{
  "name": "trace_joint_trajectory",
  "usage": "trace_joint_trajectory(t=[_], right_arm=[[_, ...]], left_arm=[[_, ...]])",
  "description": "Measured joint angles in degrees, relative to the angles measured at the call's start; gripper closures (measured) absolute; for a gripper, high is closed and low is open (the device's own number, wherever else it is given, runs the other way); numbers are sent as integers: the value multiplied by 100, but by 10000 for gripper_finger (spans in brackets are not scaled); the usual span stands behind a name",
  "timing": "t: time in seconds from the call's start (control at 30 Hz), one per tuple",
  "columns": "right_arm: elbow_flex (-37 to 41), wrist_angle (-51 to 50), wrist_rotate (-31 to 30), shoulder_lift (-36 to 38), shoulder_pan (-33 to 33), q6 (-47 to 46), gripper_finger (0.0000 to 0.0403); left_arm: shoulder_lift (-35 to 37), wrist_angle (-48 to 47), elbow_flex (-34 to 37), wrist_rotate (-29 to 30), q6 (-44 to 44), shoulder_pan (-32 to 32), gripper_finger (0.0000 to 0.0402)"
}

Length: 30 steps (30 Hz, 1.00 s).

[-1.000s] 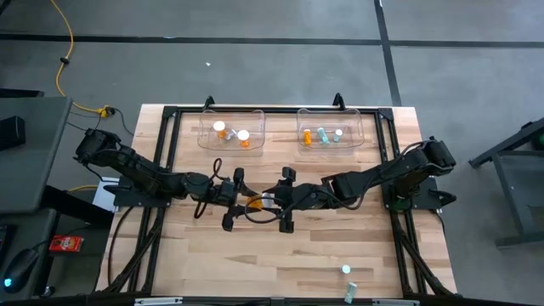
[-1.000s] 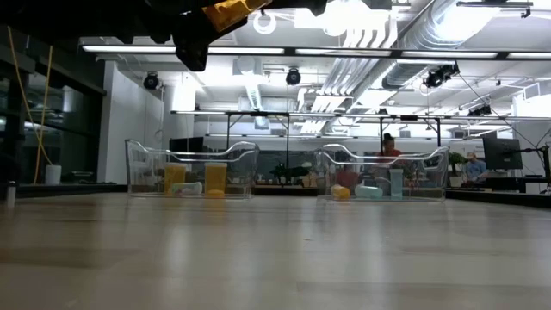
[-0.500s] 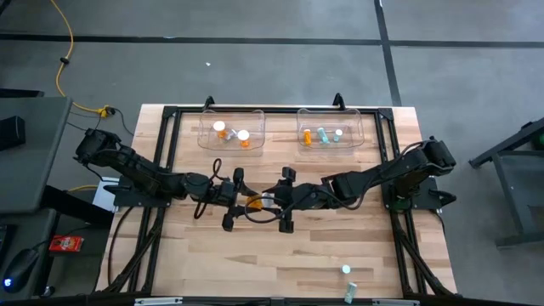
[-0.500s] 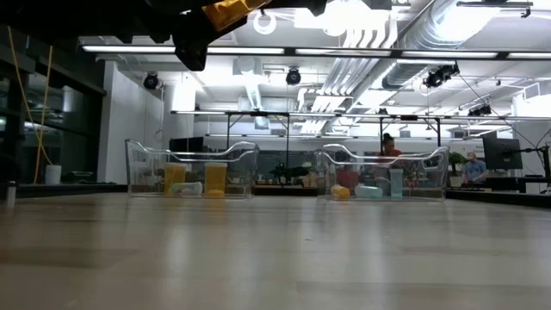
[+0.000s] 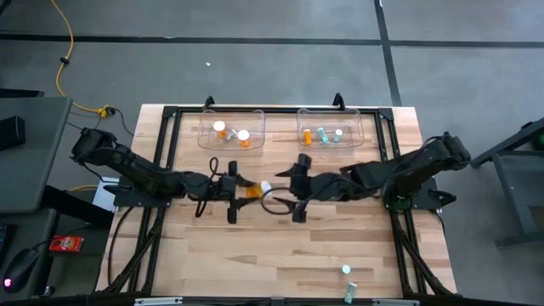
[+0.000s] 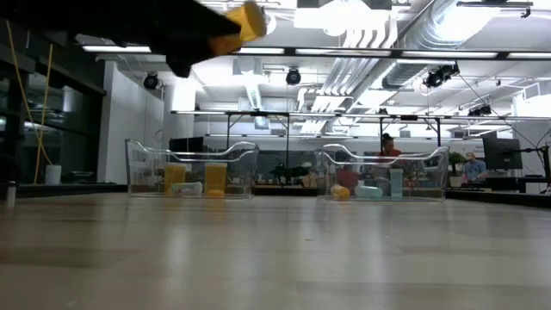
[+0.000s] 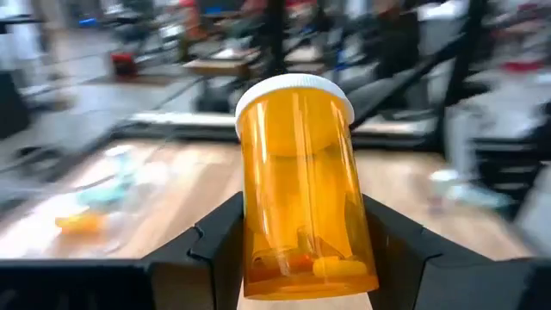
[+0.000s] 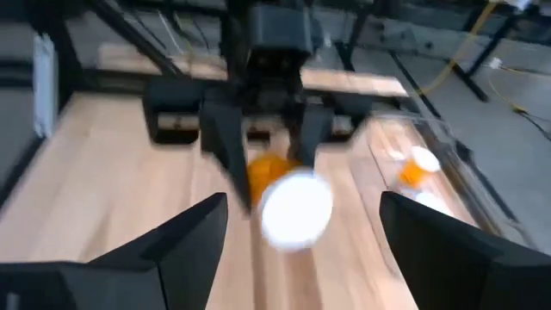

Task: Pick and place medicine bottles into bin by pill shape (circle, oval)
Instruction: Put the orange capsule bottle into the left transparent bin

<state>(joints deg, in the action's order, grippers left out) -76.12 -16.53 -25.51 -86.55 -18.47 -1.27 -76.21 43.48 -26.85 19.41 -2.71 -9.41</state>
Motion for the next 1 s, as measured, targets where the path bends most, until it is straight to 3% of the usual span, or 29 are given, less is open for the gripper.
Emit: trace_joint_trajectory(t=[0.07, 0.2, 0.27, 0.33, 0.43, 0.5, 0.73, 1.0], right_arm=[[0, -417, -211, 113, -85, -50, 105], [2, -1061, -672, 250, -255, -301, 105], [2, -1255, -781, 263, -310, -422, 105], [4, -1369, -856, 263, -339, -491, 105], [7, -1431, -862, 265, -350, -585, 105], [7, -1436, -864, 265, -350, -639, 105], [7, -1464, -880, 265, -350, -643, 105], [7, -1499, -880, 265, -350, -644, 105]], left_arm=[[202, -439, 0, 593, 48, 0, 234], [631, -1059, 0, 2728, 371, 176, 234], [829, -1483, -69, 3065, 458, 528, 234], [1026, -2363, -291, 2605, 89, 1069, 234], [1001, -3813, -820, 1411, -659, 2057, 234], [824, -4548, -1112, 1083, -898, 2636, 234], [253, -5662, -1596, 380, -1504, 3868, 234], [-257, -6369, -1600, 370, -1816, 4218, 234]])
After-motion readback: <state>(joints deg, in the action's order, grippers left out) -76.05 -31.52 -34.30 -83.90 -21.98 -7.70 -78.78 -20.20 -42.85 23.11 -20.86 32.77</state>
